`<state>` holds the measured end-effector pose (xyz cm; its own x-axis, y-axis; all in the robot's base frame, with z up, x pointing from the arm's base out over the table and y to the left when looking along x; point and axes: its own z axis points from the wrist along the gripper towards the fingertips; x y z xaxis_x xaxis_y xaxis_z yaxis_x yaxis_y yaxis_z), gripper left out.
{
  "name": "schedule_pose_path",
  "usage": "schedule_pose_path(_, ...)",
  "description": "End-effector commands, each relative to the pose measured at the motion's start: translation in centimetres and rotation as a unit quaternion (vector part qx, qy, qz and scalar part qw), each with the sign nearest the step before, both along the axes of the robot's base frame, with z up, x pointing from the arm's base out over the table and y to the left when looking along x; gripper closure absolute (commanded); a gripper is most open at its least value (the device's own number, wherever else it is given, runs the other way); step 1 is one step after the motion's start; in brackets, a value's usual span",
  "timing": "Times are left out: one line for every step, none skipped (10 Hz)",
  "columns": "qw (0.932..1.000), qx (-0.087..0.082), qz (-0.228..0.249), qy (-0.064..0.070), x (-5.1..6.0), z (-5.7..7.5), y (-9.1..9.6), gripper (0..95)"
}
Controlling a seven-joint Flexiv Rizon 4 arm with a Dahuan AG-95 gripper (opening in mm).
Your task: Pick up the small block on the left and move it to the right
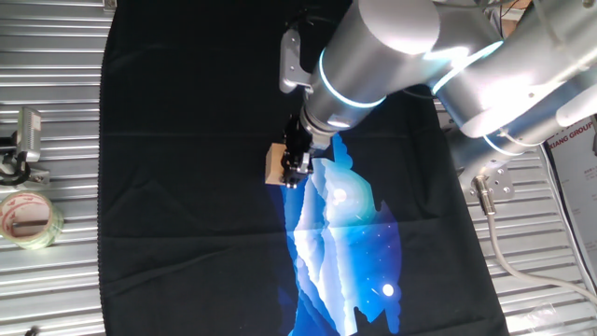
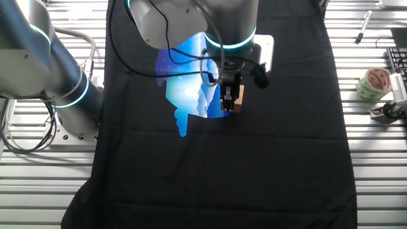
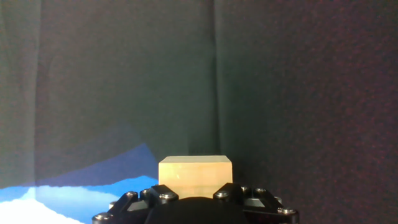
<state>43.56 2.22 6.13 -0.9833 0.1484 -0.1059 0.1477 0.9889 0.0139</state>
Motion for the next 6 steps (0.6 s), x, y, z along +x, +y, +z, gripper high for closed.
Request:
schedule_pose_path(0.9999, 0.005, 0.009, 0.001, 0.0, 0.1, 1.0, 95.0)
schedule_pose_path(0.9998, 0.007, 0.018, 0.003, 0.0, 0.2, 1.6, 95.0)
schedule_pose_path(0.9998, 0.009, 0.017, 0.003, -0.1, 0.2, 2.1, 95.0)
schedule_pose_path(0.9997, 0.009, 0.021, 0.003, -0.1, 0.2, 2.6, 95.0)
schedule_pose_path(0.9996, 0.010, 0.026, 0.003, -0.1, 0.1, 3.0, 95.0)
schedule_pose_path(0.9996, 0.009, 0.027, 0.002, -0.1, 0.0, 3.5, 95.0)
